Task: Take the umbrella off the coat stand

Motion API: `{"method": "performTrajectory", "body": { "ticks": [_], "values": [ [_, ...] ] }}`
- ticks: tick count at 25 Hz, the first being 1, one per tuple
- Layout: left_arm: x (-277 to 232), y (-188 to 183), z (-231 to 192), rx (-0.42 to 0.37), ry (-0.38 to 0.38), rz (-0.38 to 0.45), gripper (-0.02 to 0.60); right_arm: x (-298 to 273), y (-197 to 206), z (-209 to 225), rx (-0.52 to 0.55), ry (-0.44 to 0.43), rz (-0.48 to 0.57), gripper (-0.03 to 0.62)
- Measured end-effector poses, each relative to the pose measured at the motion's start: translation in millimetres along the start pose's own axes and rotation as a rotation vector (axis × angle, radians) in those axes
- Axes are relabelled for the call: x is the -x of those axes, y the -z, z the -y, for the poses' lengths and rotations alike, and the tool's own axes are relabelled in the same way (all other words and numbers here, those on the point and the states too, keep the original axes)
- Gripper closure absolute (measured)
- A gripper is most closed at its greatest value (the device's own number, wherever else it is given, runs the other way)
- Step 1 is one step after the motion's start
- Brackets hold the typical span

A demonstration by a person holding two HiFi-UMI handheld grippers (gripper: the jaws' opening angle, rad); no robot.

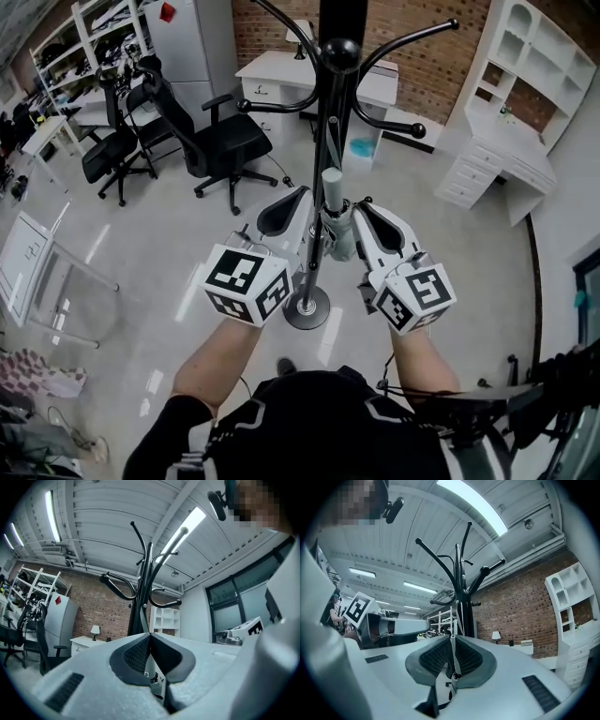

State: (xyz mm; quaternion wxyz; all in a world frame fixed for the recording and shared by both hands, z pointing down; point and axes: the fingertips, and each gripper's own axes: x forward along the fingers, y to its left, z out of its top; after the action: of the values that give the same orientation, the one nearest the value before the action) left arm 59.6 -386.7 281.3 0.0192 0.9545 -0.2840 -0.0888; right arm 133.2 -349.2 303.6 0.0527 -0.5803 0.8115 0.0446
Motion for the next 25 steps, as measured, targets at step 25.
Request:
{"method": "performTrajectory", "body": {
  "ticks": [25],
  "values": [
    [-70,-15,-22,-0.008,-0.155,-0.033,0.465,-77,-35,36,-0.064,-0.36,0.031,0.519]
  ]
}}
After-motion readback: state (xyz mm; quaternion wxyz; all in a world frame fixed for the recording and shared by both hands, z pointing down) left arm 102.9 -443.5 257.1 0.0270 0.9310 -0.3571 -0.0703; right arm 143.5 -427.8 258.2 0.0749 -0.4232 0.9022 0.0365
